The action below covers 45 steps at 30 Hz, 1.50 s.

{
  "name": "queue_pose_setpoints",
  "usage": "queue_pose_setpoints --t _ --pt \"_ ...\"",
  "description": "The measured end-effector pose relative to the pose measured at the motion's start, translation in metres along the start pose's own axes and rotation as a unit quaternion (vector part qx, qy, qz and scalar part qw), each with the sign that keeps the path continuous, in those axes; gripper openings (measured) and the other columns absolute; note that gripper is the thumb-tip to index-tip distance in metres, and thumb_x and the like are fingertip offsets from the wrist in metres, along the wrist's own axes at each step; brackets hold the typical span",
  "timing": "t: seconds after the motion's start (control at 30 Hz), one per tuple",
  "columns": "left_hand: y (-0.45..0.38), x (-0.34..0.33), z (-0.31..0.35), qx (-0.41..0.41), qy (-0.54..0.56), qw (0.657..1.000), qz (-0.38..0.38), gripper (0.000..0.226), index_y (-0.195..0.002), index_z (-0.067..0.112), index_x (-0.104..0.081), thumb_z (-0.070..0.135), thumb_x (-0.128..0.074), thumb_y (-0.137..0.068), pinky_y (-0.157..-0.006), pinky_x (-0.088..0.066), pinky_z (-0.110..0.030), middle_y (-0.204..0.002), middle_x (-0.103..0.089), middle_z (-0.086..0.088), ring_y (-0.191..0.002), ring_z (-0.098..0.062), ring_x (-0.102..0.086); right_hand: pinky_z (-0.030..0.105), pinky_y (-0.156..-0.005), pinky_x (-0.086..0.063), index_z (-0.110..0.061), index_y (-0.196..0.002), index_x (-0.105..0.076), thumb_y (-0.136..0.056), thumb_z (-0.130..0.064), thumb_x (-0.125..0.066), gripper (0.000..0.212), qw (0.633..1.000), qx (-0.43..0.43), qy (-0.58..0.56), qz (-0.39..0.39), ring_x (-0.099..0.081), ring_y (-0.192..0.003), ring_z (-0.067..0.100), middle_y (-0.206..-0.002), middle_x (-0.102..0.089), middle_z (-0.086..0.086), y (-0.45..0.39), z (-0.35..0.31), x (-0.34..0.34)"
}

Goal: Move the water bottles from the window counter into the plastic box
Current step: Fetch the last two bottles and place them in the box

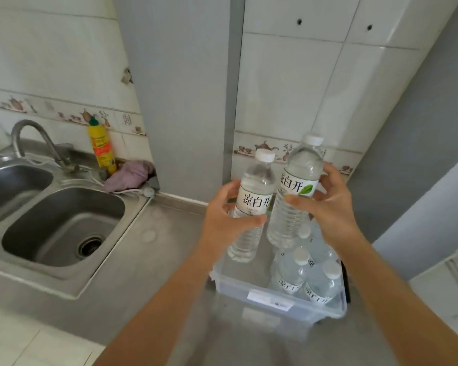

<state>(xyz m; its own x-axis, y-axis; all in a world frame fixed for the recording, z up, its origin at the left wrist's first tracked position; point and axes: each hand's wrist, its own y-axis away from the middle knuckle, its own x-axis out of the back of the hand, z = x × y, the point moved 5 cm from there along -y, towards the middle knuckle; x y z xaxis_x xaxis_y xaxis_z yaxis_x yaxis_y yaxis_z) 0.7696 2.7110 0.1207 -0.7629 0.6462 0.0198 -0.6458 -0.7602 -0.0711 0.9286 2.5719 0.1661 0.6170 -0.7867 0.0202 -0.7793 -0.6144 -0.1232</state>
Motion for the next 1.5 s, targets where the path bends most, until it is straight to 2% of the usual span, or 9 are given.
queue_pose_setpoints --t 0.17,0.43,0.53,0.63,0.8,0.97,1.1,1.37,1.5 --pt "-0.03 0.0 -0.028 0.015 0.002 1.0 -0.002 0.078 -0.113 0.038 -0.058 0.002 -0.094 -0.054 -0.087 -0.058 -0.033 -0.109 -0.07 0.014 -0.098 -0.008 -0.069 0.032 -0.075 -0.058 -0.024 -0.129 -0.049 -0.055 0.009 -0.085 0.089 0.999 -0.042 0.015 -0.022 -0.069 -0.097 0.015 -0.119 -0.064 -0.003 -0.042 0.031 -0.01" --pt "-0.043 0.0 -0.065 0.061 0.01 0.998 -0.024 0.079 -0.112 0.036 -0.059 -0.001 -0.093 -0.052 -0.087 -0.056 -0.029 -0.115 -0.069 0.005 -0.104 -0.013 -0.068 0.029 -0.076 -0.055 -0.034 -0.111 -0.053 -0.054 0.0 -0.089 0.075 0.976 -0.066 0.173 -0.111 -0.063 -0.101 0.011 -0.108 -0.064 -0.007 -0.08 0.068 -0.02" --pt "-0.043 -0.003 -0.077 0.08 -0.002 0.996 -0.031 0.081 -0.115 0.034 -0.061 0.016 -0.094 -0.043 -0.09 -0.056 -0.033 -0.113 -0.071 0.004 -0.104 -0.017 -0.069 0.03 -0.085 -0.053 -0.026 -0.122 -0.053 -0.054 -0.004 -0.09 0.08 0.957 -0.069 0.229 -0.162 -0.061 -0.103 0.008 -0.11 -0.063 -0.008 -0.09 0.074 -0.025" --pt "-0.042 -0.004 -0.085 0.093 -0.008 0.995 -0.033 0.08 -0.115 0.039 -0.062 0.021 -0.094 -0.043 -0.092 -0.055 -0.039 -0.11 -0.072 0.009 -0.105 -0.015 -0.069 0.032 -0.087 -0.051 -0.03 -0.116 -0.053 -0.05 -0.015 -0.091 0.077 0.93 -0.066 0.296 -0.206 -0.06 -0.104 0.011 -0.11 -0.062 -0.008 -0.097 0.08 -0.029" --pt "-0.04 -0.001 -0.093 0.109 0.005 0.993 -0.039 0.076 -0.112 0.038 -0.062 -0.001 -0.092 -0.054 -0.079 -0.055 -0.025 -0.105 -0.071 0.011 -0.102 -0.014 -0.069 0.04 -0.086 -0.05 -0.04 -0.1 -0.051 -0.042 -0.031 -0.088 0.069 0.873 -0.063 0.408 -0.26 -0.059 -0.097 0.011 -0.1 -0.063 -0.015 -0.1 0.095 -0.03" --pt "-0.04 0.002 -0.095 0.109 0.005 0.993 -0.04 0.076 -0.117 0.033 -0.062 0.0 -0.091 -0.055 -0.087 -0.056 -0.031 -0.11 -0.071 0.007 -0.1 -0.011 -0.07 0.033 -0.083 -0.047 -0.044 -0.105 -0.049 -0.046 -0.037 -0.088 0.072 0.808 -0.058 0.487 -0.327 -0.056 -0.098 0.01 -0.104 -0.058 -0.02 -0.102 0.1 -0.038" --pt "-0.04 0.003 -0.097 0.11 0.005 0.993 -0.045 0.076 -0.115 0.035 -0.062 0.003 -0.092 -0.053 -0.085 -0.057 -0.033 -0.11 -0.071 0.008 -0.099 -0.012 -0.071 0.039 -0.083 -0.049 -0.041 -0.1 -0.051 -0.045 -0.034 -0.089 0.067 0.783 -0.055 0.518 -0.339 -0.057 -0.094 0.012 -0.101 -0.06 -0.017 -0.105 0.102 -0.039" --pt "-0.038 -0.003 -0.097 0.116 -0.005 0.99 -0.081 0.078 -0.111 0.045 -0.059 0.0 -0.092 -0.055 -0.081 -0.057 -0.024 -0.111 -0.067 0.016 -0.1 -0.007 -0.069 0.034 -0.082 -0.047 -0.04 -0.104 -0.054 -0.054 -0.031 -0.089 0.062 0.798 -0.058 0.5 -0.332 -0.058 -0.097 0.011 -0.102 -0.061 -0.018 -0.102 0.099 -0.034" --pt "-0.038 -0.01 -0.099 0.118 -0.008 0.986 -0.115 0.08 -0.109 0.047 -0.06 0.002 -0.093 -0.051 -0.086 -0.056 -0.031 -0.115 -0.067 0.013 -0.103 -0.009 -0.068 0.026 -0.094 -0.045 -0.034 -0.113 -0.061 -0.072 -0.014 -0.081 0.05 0.877 -0.052 0.375 -0.296 -0.06 -0.109 0.007 -0.115 -0.065 -0.014 -0.096 0.06 -0.023"
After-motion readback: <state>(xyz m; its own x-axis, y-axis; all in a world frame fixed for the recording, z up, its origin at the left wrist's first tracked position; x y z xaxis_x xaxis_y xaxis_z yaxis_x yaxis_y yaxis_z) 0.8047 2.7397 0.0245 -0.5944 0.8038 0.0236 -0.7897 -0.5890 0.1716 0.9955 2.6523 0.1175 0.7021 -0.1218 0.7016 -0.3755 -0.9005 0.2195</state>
